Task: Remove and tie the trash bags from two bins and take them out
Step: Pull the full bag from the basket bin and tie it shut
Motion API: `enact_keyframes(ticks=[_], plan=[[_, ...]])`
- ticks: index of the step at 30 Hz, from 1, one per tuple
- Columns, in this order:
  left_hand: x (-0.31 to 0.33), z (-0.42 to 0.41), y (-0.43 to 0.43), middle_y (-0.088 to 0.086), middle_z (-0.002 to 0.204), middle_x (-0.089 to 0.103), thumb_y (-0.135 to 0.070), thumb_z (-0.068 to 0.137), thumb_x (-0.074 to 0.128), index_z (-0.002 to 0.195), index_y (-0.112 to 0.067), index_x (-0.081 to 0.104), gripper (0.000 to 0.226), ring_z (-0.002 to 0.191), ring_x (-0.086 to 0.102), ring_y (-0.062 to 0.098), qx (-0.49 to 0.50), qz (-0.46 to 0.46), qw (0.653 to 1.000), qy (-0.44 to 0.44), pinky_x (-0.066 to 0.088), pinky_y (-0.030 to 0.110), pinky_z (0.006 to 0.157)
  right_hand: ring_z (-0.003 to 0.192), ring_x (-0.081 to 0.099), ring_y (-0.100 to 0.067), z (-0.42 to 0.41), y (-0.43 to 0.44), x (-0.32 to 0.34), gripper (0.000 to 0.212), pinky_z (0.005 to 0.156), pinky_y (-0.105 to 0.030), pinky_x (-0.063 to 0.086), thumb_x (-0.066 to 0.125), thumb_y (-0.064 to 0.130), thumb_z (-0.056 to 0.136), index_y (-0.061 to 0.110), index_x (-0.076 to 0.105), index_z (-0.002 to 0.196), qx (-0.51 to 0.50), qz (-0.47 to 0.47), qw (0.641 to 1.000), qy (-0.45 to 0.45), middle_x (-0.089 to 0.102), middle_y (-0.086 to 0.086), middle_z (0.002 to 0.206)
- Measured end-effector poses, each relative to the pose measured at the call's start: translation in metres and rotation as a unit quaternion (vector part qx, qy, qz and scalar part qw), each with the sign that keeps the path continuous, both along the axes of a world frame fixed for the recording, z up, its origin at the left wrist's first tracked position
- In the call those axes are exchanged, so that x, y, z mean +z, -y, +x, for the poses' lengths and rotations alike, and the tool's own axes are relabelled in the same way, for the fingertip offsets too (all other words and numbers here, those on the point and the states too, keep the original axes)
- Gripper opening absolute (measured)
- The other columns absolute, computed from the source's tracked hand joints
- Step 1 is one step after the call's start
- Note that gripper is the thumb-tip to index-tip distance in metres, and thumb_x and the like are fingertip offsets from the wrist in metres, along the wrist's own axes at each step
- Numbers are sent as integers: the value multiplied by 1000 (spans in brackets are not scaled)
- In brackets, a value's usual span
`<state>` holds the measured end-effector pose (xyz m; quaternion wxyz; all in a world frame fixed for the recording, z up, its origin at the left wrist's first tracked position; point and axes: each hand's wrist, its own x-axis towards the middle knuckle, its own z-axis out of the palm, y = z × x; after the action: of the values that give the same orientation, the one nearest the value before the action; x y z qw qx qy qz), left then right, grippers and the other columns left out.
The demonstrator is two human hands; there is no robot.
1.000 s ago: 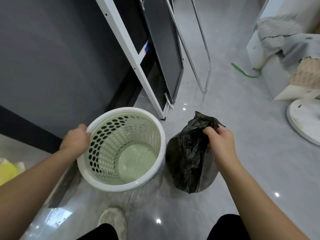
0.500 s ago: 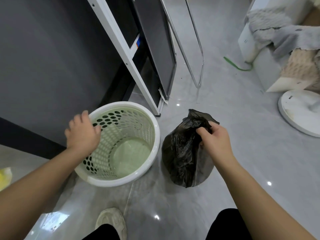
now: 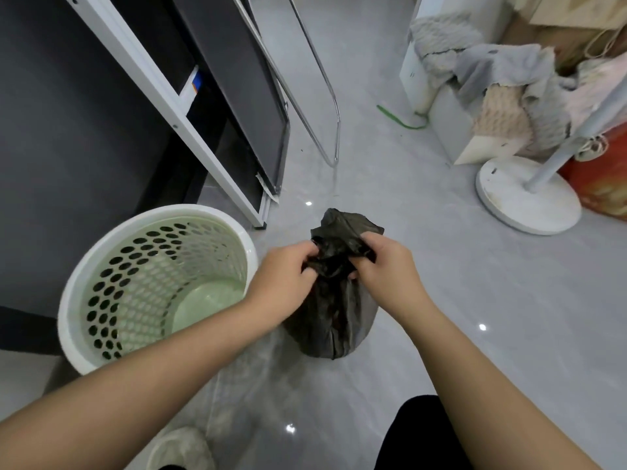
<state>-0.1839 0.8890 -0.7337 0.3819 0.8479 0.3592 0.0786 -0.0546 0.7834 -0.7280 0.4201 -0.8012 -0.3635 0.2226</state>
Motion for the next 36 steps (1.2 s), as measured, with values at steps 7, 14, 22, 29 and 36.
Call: enact_keyframes(ticks=[7,14,22,29,36], plan=[[19,10,-19,1,60,60,9,80,59,68,-17,62,29,46,59,6,12,-164,980,113,51,23,45,59,50,-2,-10,-1,-8,30,58,-16,38,65,4,80,31,55,72,113,-11,993,28,55,16,62],[29,10,-32,3,63,67,5,75,66,71,-14,69,19,58,63,13,-31,-163,981,105,56,25,60,63,65,-11,-18,-7,-11,35,62,-22,53,67,-6,79,29,66,82,81,35,984,-157,69,4,76],[14,1,-51,-4,98,61,7,81,50,120,-30,55,54,64,56,-7,-108,-91,990,17,40,5,57,60,64,-15,-11,-1,-15,16,66,-30,55,58,-5,83,8,67,79,104,-18,988,-113,67,-10,75],[-2,20,-40,-14,140,32,-32,81,64,132,-49,35,60,117,46,9,-360,180,912,-83,35,20,86,59,45,-11,-6,13,-2,11,57,-23,37,50,-3,75,6,56,74,207,-45,977,-21,56,8,64],[-8,18,-55,-8,78,55,-20,81,68,77,-19,55,14,73,53,14,-253,146,953,-75,41,27,62,64,56,-6,9,23,-3,18,60,-19,45,62,5,77,18,68,87,81,-33,995,-47,65,6,71]])
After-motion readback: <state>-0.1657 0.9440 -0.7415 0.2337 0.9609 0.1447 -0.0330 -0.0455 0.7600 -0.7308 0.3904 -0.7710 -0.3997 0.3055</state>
